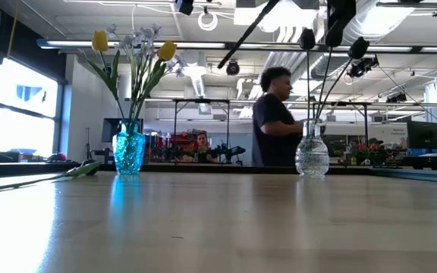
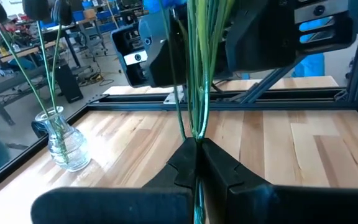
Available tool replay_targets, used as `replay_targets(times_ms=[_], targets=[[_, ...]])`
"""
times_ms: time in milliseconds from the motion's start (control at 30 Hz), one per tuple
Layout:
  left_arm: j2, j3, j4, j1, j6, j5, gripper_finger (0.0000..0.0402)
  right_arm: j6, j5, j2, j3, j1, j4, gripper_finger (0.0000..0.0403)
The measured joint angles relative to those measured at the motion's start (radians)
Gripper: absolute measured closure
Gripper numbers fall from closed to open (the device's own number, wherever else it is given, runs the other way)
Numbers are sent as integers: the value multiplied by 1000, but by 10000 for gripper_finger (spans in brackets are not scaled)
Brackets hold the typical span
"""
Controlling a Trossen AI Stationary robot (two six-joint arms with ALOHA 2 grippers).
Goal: Sort flowers into vase by color
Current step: Put the white flowers into the transparent vase
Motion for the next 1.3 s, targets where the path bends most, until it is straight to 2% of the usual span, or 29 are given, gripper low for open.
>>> replay_targets(times_ms=[267, 467, 600, 733, 867, 1033, 1167, 1300], targets=[[0, 0, -1, 29, -44, 32, 401, 5, -29, 0, 0, -14, -2, 268], [0, 0, -3, 45, -55, 67, 399, 4, -29, 0, 0, -14, -13, 334], [0, 0, -28, 44, -56, 67, 371, -6, -28, 0, 0, -13, -39, 391], [0, 0, -115, 43, -105, 51, 325, 5, -6, -32, 0, -13, -117, 391], [0, 0, -289, 32, -212, -16, 284, 6, 62, -154, 0, -12, -299, 399], [0, 0, -478, 21, -393, -27, 261, 0, 239, -397, 0, -48, -620, 400], [0, -1, -554, 19, -508, -17, 260, -6, 363, -584, 0, -150, -839, 401], [0, -1, -556, 19, -523, -16, 261, -87, 439, -697, 0, -286, -900, 402]])
